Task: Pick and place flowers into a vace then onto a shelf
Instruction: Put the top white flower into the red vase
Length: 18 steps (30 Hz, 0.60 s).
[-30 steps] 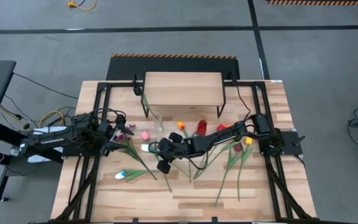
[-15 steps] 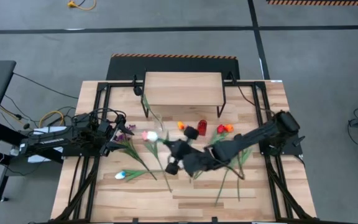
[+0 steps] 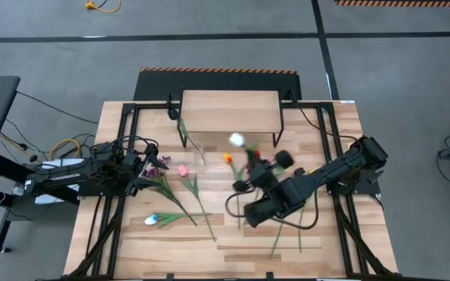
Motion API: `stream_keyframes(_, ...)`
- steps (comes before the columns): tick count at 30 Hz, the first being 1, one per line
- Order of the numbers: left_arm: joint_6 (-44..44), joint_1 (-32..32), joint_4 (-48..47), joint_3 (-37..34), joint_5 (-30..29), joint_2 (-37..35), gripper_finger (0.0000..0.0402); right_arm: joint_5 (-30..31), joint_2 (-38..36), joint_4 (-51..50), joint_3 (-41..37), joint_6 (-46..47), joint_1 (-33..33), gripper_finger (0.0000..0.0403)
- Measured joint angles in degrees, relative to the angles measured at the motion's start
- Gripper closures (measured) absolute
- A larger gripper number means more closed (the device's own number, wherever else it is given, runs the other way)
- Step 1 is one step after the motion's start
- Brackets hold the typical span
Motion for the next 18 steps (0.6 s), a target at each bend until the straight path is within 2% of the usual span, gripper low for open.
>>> stream_keyframes(3, 0.0, -0.01, 0.0, 0.0, 0.0, -0.01, 0.0126, 2.78, 0.05, -22.35, -0.04, 26.15, 1.64, 0.0402)
stream_keyframes(4, 0.0, -0.02, 0.02, 0.0, 0.02, 0.01, 0.0126, 2.79, 0.01, -26.9, -0.12, 32.73, 2.11, 0.0402)
stream_keyframes(5, 0.0, 0.0, 0.02, 0.0, 0.0, 0.02, 0.0126, 2.84, -0.11, -26.48, -0.64, 35.56, 2.39, 0.0402)
stream_keyframes(9, 0.0, -0.01, 0.11, 0.0, -0.83, -0.01, 0.0126, 3.25, -3.52, -24.94, -4.92, 35.24, 2.43, 0.0402)
stream_keyframes(18, 0.08, -0.01, 0.28, -0.02, -1.88, 0.02, 0.0126, 3.32, -12.35, -24.23, -21.27, 47.64, 2.39, 0.0403)
